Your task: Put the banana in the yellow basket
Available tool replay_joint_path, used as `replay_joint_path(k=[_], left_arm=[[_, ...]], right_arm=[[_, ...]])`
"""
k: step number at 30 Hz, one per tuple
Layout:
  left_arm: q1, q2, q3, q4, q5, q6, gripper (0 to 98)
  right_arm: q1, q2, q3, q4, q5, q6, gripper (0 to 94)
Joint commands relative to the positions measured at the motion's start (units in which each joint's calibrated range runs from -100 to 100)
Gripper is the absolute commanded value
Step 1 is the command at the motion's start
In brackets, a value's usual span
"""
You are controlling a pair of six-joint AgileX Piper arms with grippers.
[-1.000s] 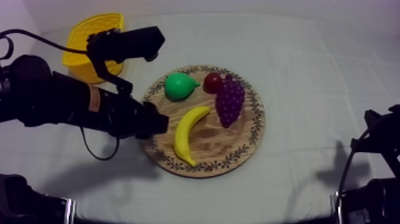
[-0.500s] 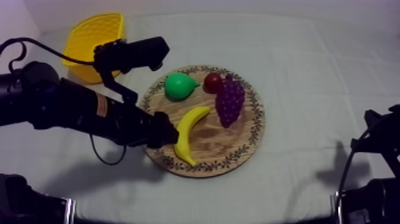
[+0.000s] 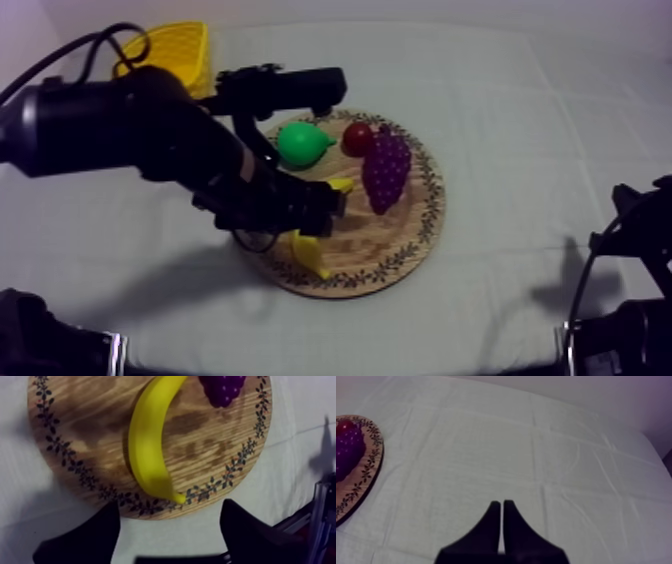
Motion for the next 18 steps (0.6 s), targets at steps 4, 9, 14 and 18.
replay_joint_path(k=[4,9,14,18], left_arm=[[-0.7,8.7,-7.9,-0.72,6.1,-0.2,72.4],[-1.5,15.1,-12.4,-1.66,11.2,-1.0,71.0],[-2.2,19.8,-15.7,-1.83,13.3,-2.7,69.8],[-2.5,22.5,-17.3,-1.71,14.7,-4.4,67.3]], right_arm=[[0.0,0.0,0.0,0.0,0.0,0.0,0.3],[0.0,0.0,0.0,0.0,0.0,0.0,0.3],[0.0,0.0,0.0,0.0,0.0,0.0,0.3],[0.0,0.0,0.0,0.0,0.0,0.0,0.3]])
